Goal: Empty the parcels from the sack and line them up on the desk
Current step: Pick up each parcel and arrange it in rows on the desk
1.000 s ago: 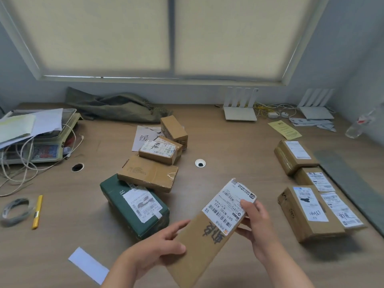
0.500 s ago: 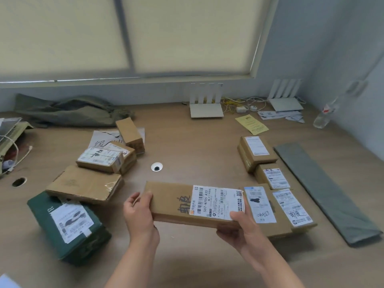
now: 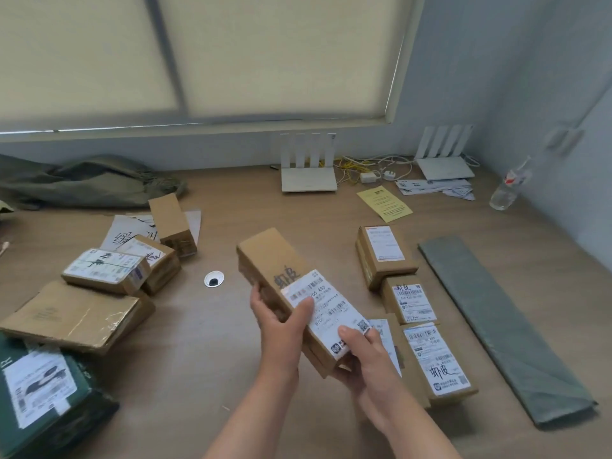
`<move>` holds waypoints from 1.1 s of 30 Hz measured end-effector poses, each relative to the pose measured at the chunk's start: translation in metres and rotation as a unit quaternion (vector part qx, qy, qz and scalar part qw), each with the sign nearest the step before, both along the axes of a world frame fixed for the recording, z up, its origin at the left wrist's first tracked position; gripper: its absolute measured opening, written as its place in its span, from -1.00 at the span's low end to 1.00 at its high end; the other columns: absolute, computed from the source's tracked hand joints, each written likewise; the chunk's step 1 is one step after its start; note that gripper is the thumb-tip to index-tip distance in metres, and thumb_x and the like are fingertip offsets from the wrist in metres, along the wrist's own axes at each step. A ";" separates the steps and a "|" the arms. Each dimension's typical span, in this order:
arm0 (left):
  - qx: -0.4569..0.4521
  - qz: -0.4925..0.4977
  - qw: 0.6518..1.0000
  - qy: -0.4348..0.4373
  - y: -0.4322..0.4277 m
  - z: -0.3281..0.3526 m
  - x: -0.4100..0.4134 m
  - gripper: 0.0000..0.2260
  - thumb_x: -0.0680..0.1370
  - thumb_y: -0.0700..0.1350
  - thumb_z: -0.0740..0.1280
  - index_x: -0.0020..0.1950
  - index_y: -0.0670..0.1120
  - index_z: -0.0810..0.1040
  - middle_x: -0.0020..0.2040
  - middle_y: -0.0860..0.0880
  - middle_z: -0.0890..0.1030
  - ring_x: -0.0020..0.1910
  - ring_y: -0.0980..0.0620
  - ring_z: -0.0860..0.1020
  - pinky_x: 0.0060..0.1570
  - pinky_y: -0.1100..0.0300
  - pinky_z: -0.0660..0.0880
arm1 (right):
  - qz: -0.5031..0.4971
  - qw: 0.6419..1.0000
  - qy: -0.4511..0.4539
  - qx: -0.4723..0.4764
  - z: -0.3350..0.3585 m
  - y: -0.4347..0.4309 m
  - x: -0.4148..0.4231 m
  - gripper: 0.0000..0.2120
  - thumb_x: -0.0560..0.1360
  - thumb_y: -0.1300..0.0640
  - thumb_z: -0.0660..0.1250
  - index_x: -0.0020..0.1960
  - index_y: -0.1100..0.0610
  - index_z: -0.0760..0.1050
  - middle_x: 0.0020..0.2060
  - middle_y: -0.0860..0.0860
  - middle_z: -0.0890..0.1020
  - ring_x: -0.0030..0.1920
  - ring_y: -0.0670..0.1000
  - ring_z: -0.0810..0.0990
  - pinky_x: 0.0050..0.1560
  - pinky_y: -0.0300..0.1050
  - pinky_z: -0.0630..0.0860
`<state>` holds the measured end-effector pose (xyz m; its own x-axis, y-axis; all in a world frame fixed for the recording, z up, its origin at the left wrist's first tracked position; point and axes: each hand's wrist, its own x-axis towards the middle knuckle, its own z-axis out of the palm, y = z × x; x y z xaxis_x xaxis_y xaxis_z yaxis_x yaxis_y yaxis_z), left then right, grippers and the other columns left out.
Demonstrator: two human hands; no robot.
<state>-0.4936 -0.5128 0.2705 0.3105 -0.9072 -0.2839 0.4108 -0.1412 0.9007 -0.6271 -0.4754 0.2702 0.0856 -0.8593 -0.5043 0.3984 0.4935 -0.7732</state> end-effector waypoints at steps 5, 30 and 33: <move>0.019 -0.079 0.996 0.044 -0.048 -0.005 -0.018 -0.44 0.59 -0.24 0.35 0.51 0.10 0.27 0.28 -0.04 0.61 0.10 -0.05 0.70 0.12 -0.09 0.63 | 0.004 0.991 0.126 -0.036 0.006 -0.047 -0.013 -0.66 0.51 0.03 0.45 0.23 0.09 0.49 0.01 0.01 0.75 0.01 -0.03 0.73 -0.04 -0.16 0.60; 0.137 -0.255 0.918 -0.270 -0.145 -0.119 -0.077 -0.43 0.50 -0.26 0.29 0.39 0.25 0.43 0.16 0.22 0.66 0.08 0.22 0.64 0.04 0.15 0.65 | 0.157 0.819 0.547 -0.076 -0.108 -0.189 -0.083 -0.66 0.61 0.17 0.26 0.29 -0.12 0.59 0.01 -0.14 0.73 -0.19 -0.22 0.61 -0.39 -0.40 0.38; 0.132 -0.257 0.918 -0.272 -0.143 -0.123 -0.079 -0.42 0.48 -0.27 0.32 0.40 0.24 0.44 0.18 0.22 0.66 0.09 0.23 0.64 0.04 0.15 0.65 | 0.161 0.785 0.593 -0.079 -0.110 -0.191 -0.086 -0.71 0.58 0.20 0.27 0.16 -0.08 0.66 -0.05 -0.10 0.73 -0.16 -0.07 0.61 -0.30 -0.21 0.46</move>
<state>-0.5729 -0.6557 0.1475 0.0216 -0.8954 -0.4448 -0.2723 -0.4333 0.8591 -0.7130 -0.6661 0.1603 -0.1369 -0.9494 -0.2828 -0.7733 0.2809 -0.5684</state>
